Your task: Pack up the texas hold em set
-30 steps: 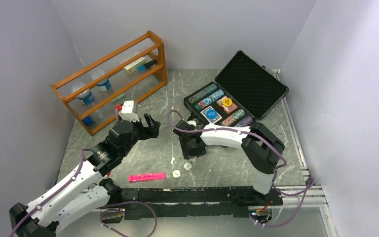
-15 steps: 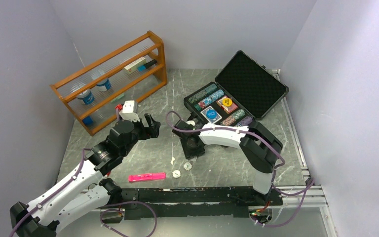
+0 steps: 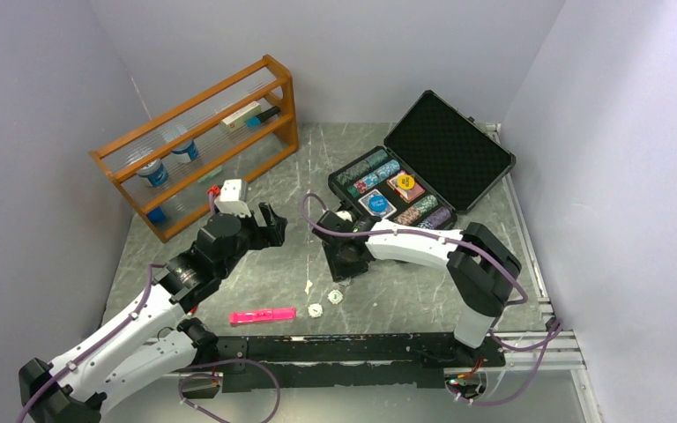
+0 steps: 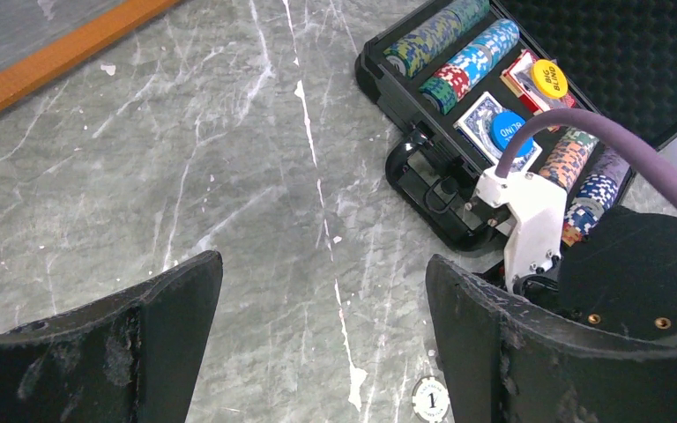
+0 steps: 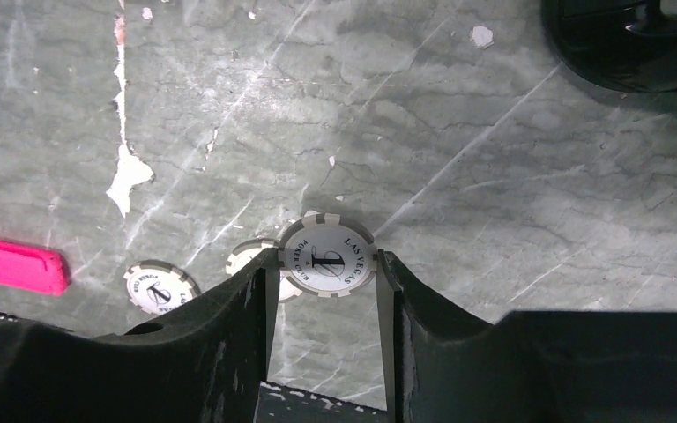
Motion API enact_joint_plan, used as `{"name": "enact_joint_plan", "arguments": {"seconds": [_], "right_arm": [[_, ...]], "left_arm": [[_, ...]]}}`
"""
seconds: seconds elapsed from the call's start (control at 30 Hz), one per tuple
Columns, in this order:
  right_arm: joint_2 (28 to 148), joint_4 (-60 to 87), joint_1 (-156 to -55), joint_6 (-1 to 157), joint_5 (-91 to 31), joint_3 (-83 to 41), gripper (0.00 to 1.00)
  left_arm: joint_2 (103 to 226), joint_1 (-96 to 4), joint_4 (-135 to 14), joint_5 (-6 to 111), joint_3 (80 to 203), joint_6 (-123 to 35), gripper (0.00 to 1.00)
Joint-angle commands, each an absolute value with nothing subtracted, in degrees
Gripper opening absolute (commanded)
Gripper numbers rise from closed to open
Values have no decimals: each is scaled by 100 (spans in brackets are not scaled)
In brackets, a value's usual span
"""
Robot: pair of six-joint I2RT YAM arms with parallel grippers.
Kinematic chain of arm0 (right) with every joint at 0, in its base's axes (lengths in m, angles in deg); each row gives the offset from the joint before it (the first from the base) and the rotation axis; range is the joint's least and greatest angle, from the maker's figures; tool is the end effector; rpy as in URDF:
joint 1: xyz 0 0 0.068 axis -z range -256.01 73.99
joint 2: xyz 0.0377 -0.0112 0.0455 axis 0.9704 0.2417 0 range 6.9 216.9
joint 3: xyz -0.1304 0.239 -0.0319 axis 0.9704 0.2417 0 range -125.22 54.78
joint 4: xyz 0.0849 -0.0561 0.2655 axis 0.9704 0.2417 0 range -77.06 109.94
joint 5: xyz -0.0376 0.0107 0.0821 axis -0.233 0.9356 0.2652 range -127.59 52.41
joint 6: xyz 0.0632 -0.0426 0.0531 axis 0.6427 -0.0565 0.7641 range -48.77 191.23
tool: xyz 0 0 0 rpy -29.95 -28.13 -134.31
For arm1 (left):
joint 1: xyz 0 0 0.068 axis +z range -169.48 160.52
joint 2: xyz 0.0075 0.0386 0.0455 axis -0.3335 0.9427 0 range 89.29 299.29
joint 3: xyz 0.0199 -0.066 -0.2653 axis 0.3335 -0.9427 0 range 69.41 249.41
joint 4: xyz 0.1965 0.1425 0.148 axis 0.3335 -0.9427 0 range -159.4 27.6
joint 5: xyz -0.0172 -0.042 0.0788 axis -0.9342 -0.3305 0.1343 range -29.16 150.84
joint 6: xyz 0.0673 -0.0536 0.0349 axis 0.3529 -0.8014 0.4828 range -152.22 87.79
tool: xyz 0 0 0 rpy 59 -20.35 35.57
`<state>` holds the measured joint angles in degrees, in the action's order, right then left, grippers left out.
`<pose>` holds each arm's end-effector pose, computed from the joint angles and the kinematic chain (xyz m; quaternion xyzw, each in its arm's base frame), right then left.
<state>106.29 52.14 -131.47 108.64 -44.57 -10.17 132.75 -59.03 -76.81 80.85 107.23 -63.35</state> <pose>0.2144 0.2937 0.1219 -0.1464 0.9771 0.0613 0.1416 0.2067 -0.1336 0.2770 -0.0401 0.8121 -0.2104 0.5428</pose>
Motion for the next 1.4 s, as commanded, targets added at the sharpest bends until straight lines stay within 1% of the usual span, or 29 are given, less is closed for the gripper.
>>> {"name": "enact_joint_plan", "arguments": {"seconds": [0.0,0.27,0.5,0.8,0.87,1.03,1.2,1.37], "right_arm": [[10370,5202,-13140,10767,-4339,-1055,38],[10377,5061,-13311,10669,-3989,-945,39],[10615,5061,-13550,10619,-3911,-1006,40],[11063,5166,-13760,10548,-4098,-1198,44],[11131,5145,-13771,10531,-4115,-1222,46],[11075,5152,-13786,10537,-4119,-1348,55],[10883,5204,-13812,10636,-4146,-1413,57],[10839,5422,-14008,10674,-4469,-1607,58]], "left_arm": [[13296,-5886,-7446,8176,10790,-6402,90],[13283,-5888,-7478,8206,10791,-6403,90],[13229,-5886,-7522,8233,10764,-6433,90],[13127,-5886,-7600,8270,10729,-6462,90],[13122,-5885,-7663,8272,10779,-6447,90],[13073,-5886,-7827,8339,10851,-6399,90],[13016,-5886,-7915,8461,10927,-6400,90],[12924,-5886,-8313,9115,11325,-6193,90]]}}
